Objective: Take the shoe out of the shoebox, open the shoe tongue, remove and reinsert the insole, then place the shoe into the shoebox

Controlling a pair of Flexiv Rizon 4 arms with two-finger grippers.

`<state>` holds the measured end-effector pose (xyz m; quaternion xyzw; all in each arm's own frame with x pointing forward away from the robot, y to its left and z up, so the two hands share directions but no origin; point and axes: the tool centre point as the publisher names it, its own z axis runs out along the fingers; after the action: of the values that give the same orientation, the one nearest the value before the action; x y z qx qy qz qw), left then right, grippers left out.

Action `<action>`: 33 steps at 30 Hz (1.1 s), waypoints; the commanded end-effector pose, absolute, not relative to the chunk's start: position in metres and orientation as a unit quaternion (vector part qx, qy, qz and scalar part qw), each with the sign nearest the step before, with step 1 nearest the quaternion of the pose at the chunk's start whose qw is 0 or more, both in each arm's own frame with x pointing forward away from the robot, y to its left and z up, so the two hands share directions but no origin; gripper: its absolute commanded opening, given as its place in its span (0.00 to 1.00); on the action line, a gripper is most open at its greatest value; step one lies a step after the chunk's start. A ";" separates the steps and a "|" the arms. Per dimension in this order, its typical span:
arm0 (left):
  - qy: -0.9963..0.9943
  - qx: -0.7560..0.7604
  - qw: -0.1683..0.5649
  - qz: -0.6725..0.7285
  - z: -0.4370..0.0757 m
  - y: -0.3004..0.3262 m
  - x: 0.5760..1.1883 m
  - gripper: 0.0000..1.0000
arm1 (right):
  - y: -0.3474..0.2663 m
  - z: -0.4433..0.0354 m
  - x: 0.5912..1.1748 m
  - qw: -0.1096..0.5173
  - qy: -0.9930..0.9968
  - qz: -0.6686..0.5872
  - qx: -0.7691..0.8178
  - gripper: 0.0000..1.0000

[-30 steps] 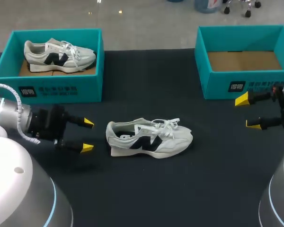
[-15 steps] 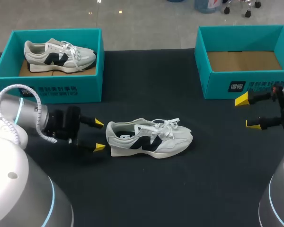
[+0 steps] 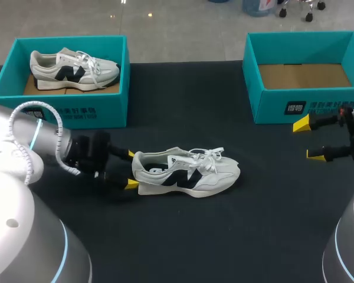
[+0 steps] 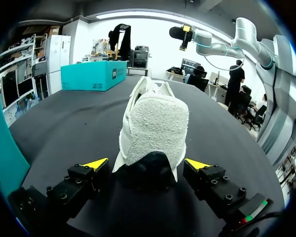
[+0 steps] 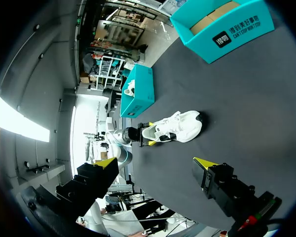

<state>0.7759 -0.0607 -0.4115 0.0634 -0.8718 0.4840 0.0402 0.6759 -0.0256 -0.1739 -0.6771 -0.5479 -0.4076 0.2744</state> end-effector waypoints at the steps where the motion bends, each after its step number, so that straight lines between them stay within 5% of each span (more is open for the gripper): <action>1: -0.872 0.064 0.043 0.484 -0.416 -0.069 0.776 1.00 | -0.025 -0.174 0.675 0.273 -0.547 -0.407 -0.679 1.00; 25: -0.873 0.049 0.045 0.484 -0.430 -0.096 0.778 1.00 | -0.025 -0.174 0.675 0.273 -0.547 -0.407 -0.679 1.00; 26: -0.873 0.047 0.045 0.483 -0.430 -0.096 0.778 0.95 | -0.025 -0.174 0.675 0.273 -0.547 -0.407 -0.679 1.00; 29: -0.874 0.043 0.046 0.481 -0.430 -0.096 0.780 0.46 | -0.025 -0.174 0.675 0.273 -0.547 -0.407 -0.679 1.00; 31: -0.876 0.040 0.048 0.478 -0.430 -0.095 0.782 0.33 | -0.025 -0.174 0.675 0.273 -0.547 -0.407 -0.679 1.00; 33: -0.877 0.038 0.047 0.477 -0.430 -0.094 0.783 0.00 | -0.025 -0.174 0.675 0.273 -0.547 -0.407 -0.679 1.00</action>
<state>0.7776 -0.0930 -0.4282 0.0389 -0.8751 0.4803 0.0435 0.6759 -0.0256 -0.1738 -0.6771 -0.5479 -0.4076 0.2744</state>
